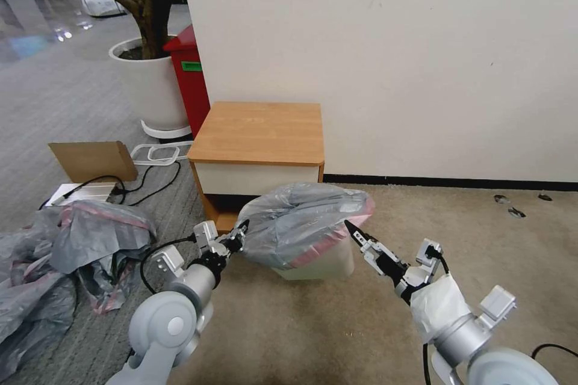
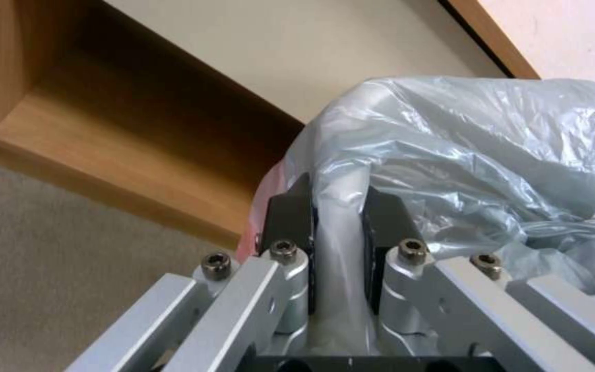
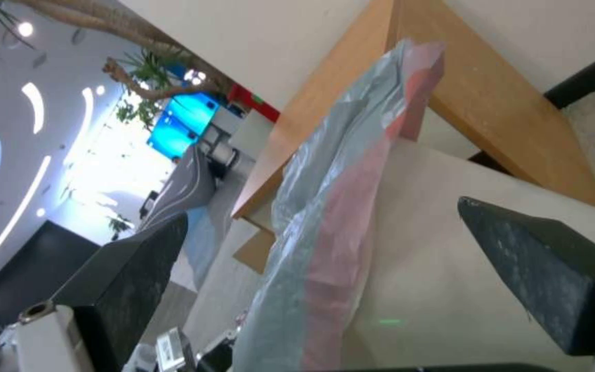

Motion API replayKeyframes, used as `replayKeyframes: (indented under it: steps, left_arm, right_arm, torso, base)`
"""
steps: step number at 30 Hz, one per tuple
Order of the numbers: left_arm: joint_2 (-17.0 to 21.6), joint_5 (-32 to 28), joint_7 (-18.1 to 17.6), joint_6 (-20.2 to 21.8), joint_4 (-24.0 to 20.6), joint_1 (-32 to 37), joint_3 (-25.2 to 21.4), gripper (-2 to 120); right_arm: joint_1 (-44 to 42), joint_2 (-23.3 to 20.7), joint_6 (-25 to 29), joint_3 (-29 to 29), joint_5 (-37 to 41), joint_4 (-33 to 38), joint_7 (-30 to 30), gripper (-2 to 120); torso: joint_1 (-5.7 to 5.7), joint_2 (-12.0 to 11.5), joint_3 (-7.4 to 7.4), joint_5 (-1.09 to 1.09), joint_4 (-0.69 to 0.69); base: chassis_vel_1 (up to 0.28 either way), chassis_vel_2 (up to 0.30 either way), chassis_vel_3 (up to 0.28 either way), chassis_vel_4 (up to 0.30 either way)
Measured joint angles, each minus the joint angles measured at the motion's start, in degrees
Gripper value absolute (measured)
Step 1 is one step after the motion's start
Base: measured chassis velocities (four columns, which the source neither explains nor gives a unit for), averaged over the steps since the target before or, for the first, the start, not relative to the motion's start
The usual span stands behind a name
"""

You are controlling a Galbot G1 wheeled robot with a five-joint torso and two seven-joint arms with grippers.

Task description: Pick up the garbage bag from the table and place it over the trash can.

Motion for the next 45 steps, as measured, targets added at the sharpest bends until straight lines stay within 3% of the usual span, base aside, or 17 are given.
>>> replayKeyframes:
  steps: [9, 19, 23, 24, 39, 42, 45]
  left_arm:
    - [-0.1, 0.1, 0.2, 0.0, -0.9, 0.6, 0.3, 9]
    - [-0.4, 0.7, 0.8, -0.2, -2.1, 1.5, 0.7, 9]
    - [-0.5, 1.9, 2.1, -0.3, -2.1, 1.7, 0.9, 9]
    - [-0.7, 2.1, 2.4, -0.3, -2.2, 1.8, 1.1, 9]
    - [-0.8, 2.3, 2.4, -0.7, -2.6, 1.7, 1.2, 9]
    - [-0.8, 2.3, 2.4, -0.8, -2.6, 1.7, 1.2, 9]
    - [-0.9, 2.2, 2.4, -0.8, -2.6, 1.6, 1.2, 9]
  right_arm:
    - [1.2, 0.7, 2.5, -0.7, -0.8, -1.1, 1.8, 100]
    - [5.5, 2.1, 5.4, -2.8, 0.7, -1.2, 10.8, 99]
    - [6.6, 2.3, 7.9, -4.5, 1.2, -0.8, 16.0, 90]
    - [6.8, 2.4, 9.1, -5.3, 1.3, -0.6, 17.9, 82]
    - [6.5, 2.4, 11.8, -6.8, 0.8, -0.4, 20.5, 33]
    - [6.4, 2.4, 11.9, -6.7, 0.4, -0.5, 20.4, 17]
    - [6.2, 2.3, 12.0, -6.7, 0.0, -0.6, 20.3, 12]
  torso:
    - [0.0, 0.0, 0.0, 0.0, 0.0]
    - [0.0, 0.0, 0.0, 0.0, 0.0]
    - [0.0, 0.0, 0.0, 0.0, 0.0]
    - [0.0, 0.0, 0.0, 0.0, 0.0]
    - [0.0, 0.0, -0.01, 0.0, 0.0]
    - [0.0, 0.0, -0.01, 0.0, 0.0]
    - [0.0, 0.0, 0.0, 0.0, 0.0]
  base:
    - [0.0, 0.0, 0.0, 0.0]
    - [0.0, 0.0, 0.0, 0.0]
    - [0.0, 0.0, 0.0, 0.0]
    - [0.0, 0.0, 0.0, 0.0]
    - [0.0, 0.0, 0.0, 0.0]
    - [0.0, 0.0, 0.0, 0.0]
    - [0.0, 0.0, 0.0, 0.0]
